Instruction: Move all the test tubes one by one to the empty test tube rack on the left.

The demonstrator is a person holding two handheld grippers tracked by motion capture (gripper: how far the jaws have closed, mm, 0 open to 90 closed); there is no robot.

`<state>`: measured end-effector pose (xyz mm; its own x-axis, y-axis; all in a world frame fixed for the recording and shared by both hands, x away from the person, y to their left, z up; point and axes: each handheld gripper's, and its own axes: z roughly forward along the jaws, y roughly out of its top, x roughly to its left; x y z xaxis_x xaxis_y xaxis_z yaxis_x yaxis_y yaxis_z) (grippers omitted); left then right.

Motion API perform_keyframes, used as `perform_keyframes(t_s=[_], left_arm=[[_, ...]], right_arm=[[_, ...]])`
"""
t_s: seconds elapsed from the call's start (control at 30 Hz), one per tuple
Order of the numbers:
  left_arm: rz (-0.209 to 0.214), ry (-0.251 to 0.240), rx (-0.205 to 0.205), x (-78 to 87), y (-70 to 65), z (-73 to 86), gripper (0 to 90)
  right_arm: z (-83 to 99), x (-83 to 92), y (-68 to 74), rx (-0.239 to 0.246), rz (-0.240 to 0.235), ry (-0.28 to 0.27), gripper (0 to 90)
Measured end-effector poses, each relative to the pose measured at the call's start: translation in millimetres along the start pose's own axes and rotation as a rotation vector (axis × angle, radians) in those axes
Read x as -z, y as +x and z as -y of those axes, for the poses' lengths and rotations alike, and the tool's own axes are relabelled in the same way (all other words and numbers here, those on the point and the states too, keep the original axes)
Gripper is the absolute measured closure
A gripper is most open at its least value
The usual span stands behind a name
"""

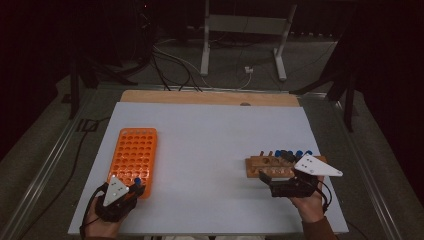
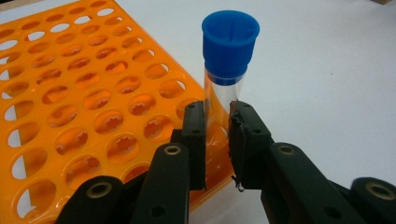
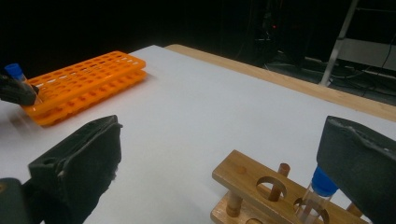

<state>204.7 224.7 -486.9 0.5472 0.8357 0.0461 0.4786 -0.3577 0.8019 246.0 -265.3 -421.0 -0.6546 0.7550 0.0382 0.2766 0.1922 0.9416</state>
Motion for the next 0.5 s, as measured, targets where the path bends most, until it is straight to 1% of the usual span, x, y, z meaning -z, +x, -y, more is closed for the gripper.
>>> perform_keyframes(t_s=[0.07,0.13,0.2,0.3,0.4,0.47,0.5], left_arm=[[0.012,-0.010,0.010,0.0,0.7,1.5,76.2],[0.010,-0.019,0.009,0.5,1.0,2.1,69.0],[0.017,-0.046,0.016,2.1,1.8,1.6,62.3],[0.019,-0.097,0.031,7.1,3.7,0.0,54.9],[0.025,-0.144,0.050,12.0,6.6,-0.6,51.4],[0.043,-0.172,0.066,14.6,9.1,-0.9,49.5],[0.039,-0.181,0.068,15.5,9.8,-1.2,48.1]], right_arm=[[-0.1,-0.2,-0.1,0.001,0.000,-0.001,0.0],[-0.4,0.2,-0.1,-0.001,-0.001,-0.001,0.0],[-0.6,0.7,-0.5,-0.002,0.000,-0.002,0.0],[-0.7,1.1,-1.9,-0.005,0.004,-0.004,0.0],[-0.9,1.7,-2.9,-0.008,0.007,-0.007,0.0],[-1.0,1.7,-3.6,-0.007,0.009,-0.008,0.0],[-1.0,1.8,-3.8,-0.007,0.010,-0.008,0.0]])
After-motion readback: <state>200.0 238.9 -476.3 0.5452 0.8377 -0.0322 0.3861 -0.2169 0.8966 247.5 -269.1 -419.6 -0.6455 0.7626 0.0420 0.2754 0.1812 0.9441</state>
